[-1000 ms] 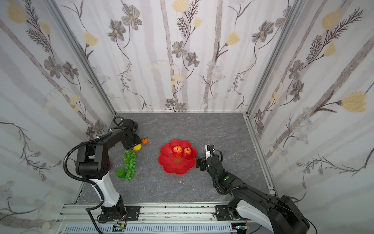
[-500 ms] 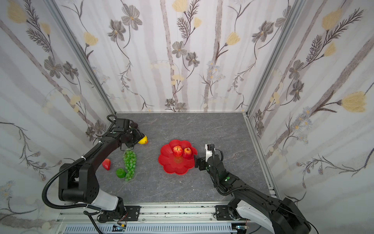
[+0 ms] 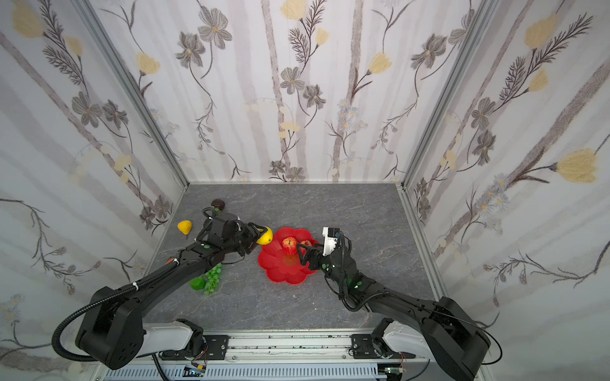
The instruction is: Place and organize the fake fruits in the fruit bowl
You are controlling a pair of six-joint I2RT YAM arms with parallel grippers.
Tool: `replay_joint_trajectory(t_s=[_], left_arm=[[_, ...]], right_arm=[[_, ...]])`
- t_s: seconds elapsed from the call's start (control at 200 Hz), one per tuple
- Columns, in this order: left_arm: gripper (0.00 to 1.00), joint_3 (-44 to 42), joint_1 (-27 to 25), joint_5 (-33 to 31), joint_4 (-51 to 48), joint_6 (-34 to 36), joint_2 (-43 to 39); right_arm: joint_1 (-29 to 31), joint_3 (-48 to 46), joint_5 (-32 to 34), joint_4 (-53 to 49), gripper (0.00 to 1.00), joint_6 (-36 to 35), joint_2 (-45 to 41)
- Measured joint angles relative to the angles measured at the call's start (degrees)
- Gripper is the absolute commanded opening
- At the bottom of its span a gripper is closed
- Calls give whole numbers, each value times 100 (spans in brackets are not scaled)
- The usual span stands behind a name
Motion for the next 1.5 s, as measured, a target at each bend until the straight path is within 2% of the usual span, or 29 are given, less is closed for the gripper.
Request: replay_joint_trajectory(t_s=[0.18, 0.37, 0.59, 0.904, 1.064, 1.279, 1.499], left_arm=[[55, -55, -560, -142, 564, -503, 2], [55, -81, -927, -297, 774, -776, 37], [55, -81, -1241, -492, 789, -890, 31], [54, -131, -1510, -726, 785, -964, -26], [54, -133, -1580, -785, 782, -970, -26], [55, -168, -1606, -835, 789, -986, -35], [61, -225, -1609, -890, 789, -986, -114]], right_arm=[[498, 184, 20, 437, 89, -55, 378], [710, 238, 271, 669, 85, -337, 662], [780, 304, 627, 708, 84, -535, 817], [828, 481, 1062, 702, 76, -791, 931], [833, 516, 1078, 704, 73, -813, 992], [844, 527, 986, 708, 61, -822, 994], [844, 527, 903, 695, 55, -824, 977]])
